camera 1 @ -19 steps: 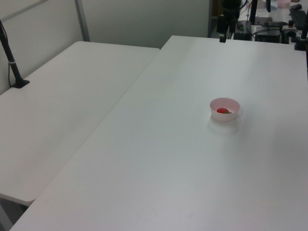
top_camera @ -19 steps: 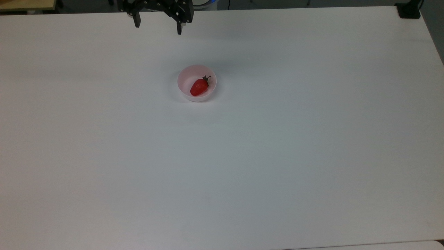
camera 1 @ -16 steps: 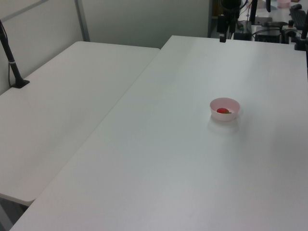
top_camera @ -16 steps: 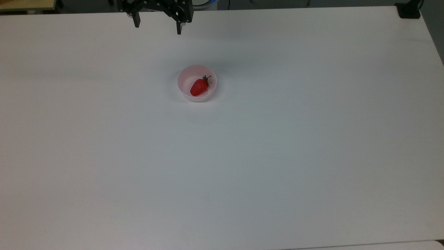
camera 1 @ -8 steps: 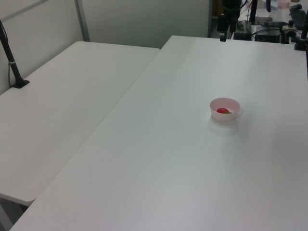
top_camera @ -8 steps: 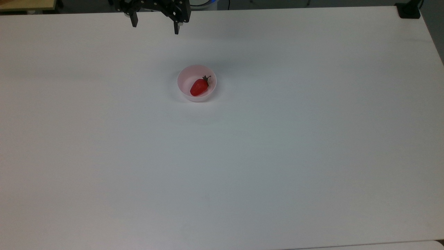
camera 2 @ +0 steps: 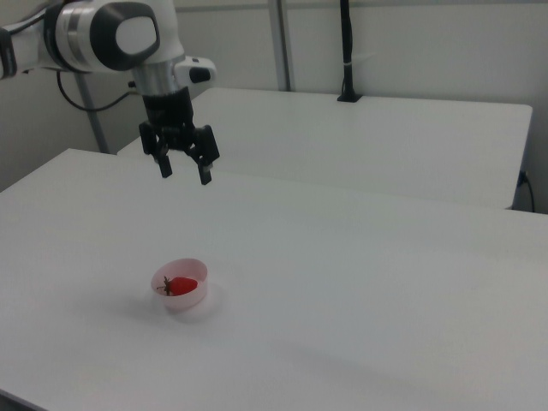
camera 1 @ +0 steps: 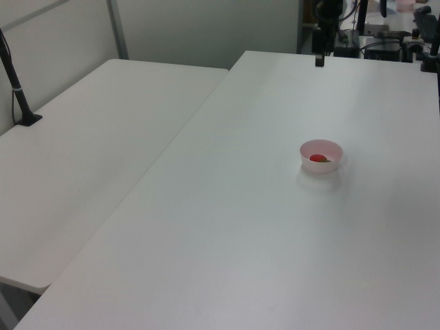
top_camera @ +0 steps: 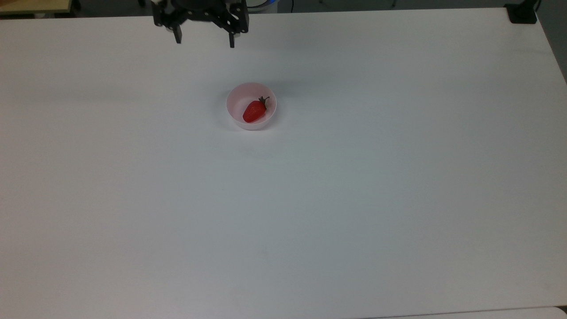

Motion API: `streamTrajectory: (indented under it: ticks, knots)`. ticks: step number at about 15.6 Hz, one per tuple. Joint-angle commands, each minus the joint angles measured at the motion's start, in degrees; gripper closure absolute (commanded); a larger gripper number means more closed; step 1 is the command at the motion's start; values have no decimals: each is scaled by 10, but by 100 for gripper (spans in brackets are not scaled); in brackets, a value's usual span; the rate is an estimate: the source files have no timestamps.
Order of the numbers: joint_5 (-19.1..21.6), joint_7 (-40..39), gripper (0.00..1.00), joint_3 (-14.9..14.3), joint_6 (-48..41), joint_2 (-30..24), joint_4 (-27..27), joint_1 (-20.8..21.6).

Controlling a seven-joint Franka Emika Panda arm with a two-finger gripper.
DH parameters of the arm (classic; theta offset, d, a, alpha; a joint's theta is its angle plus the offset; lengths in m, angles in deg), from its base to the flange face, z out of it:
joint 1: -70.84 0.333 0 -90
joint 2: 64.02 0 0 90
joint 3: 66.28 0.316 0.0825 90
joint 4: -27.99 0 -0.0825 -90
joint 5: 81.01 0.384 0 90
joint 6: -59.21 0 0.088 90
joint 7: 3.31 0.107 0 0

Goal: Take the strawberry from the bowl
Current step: 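Move the open gripper over the pink bowl and lower it inside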

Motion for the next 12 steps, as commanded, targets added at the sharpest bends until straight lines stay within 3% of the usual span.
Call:
streamTrajectory:
  ticks: [1,3,5,9,12]
  knots:
    - [8,-46,0,-1,1,-2,-51,30]
    - [8,-40,1,-1,2,12,-70,37]
    - [13,-21,13,1,6,32,-80,43]
    - [19,151,12,2,133,48,-153,58]
    - [19,221,12,3,167,66,-171,62]
